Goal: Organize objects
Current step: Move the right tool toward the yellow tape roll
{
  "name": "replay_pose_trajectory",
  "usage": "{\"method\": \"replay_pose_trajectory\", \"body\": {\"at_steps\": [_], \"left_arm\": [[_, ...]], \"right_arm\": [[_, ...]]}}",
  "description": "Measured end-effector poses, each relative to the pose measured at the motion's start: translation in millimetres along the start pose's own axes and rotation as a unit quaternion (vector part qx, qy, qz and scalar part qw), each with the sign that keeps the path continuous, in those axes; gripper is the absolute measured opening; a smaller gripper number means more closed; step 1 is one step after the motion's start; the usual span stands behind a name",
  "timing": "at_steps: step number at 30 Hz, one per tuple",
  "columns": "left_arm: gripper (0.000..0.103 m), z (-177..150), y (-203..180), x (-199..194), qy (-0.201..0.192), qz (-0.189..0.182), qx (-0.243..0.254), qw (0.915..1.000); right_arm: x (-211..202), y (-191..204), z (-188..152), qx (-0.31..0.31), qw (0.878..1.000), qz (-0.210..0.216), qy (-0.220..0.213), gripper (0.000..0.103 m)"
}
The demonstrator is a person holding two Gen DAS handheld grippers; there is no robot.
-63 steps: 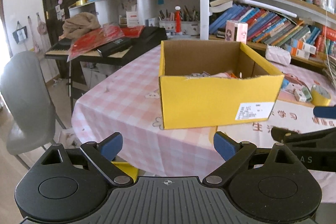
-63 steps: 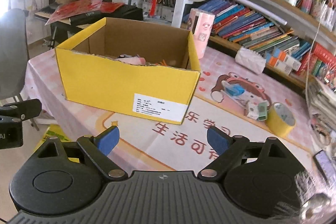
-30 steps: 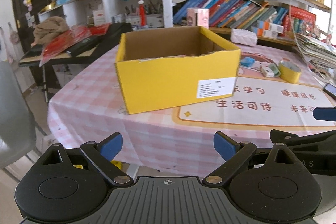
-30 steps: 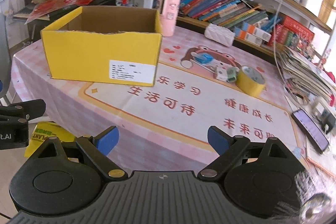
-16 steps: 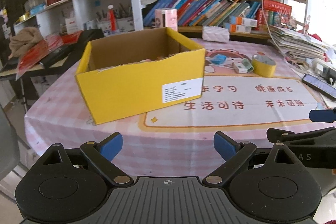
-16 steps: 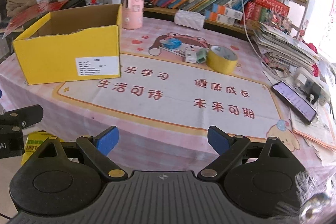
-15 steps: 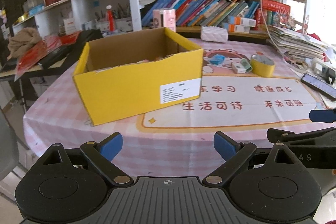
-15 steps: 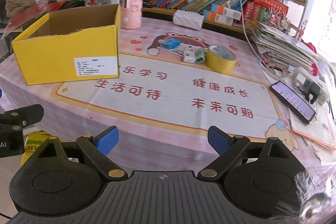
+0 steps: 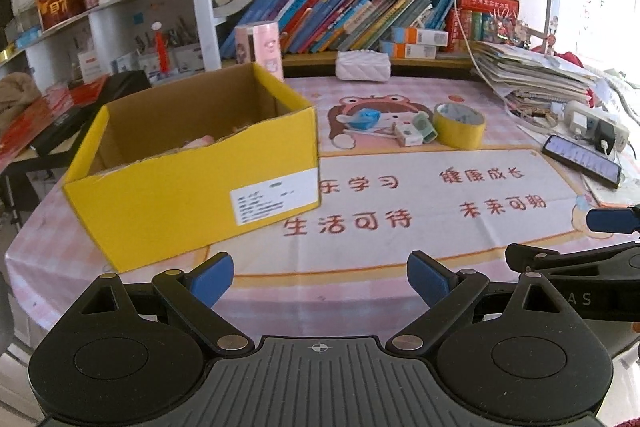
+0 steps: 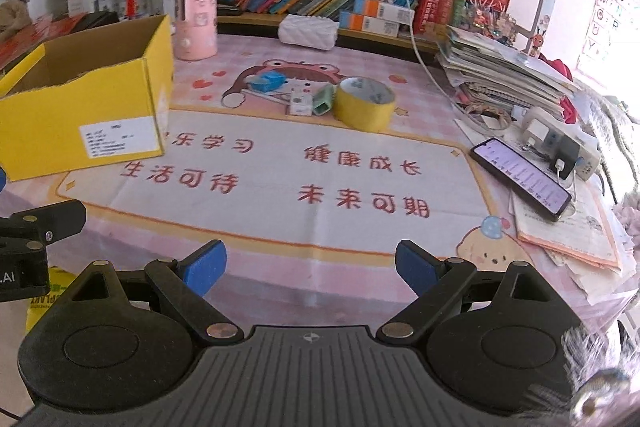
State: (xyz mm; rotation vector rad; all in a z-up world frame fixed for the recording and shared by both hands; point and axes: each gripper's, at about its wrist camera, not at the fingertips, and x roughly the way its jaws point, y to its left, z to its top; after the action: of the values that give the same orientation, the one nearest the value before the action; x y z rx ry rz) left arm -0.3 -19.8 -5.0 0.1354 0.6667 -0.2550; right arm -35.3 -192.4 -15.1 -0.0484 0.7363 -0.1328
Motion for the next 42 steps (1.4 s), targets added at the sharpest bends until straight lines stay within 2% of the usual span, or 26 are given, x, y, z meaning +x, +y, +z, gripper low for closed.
{"method": "replay_pose_trajectory", "body": {"at_steps": [13,30,42], "left_arm": [[0.096,26.7,-22.0,29.9,0.002,-0.003,0.005,1.0],[0.096,58.4,-43.3,74.0,0.011,0.003,-0.016,0.9998],[0.096,74.6,-56.0,93.1,0.016,0.022,-0.035,0.999]], "right_arm": [[28.7,-26.5,25.8,0.003,1.0,0.002,0.004,0.091],[73.1,-56.3,63.3,-0.016,1.0,0.017,0.006,0.091],[101.6,-72.4,85.7,-0.033,0.999,0.043,0.005,0.091]]}}
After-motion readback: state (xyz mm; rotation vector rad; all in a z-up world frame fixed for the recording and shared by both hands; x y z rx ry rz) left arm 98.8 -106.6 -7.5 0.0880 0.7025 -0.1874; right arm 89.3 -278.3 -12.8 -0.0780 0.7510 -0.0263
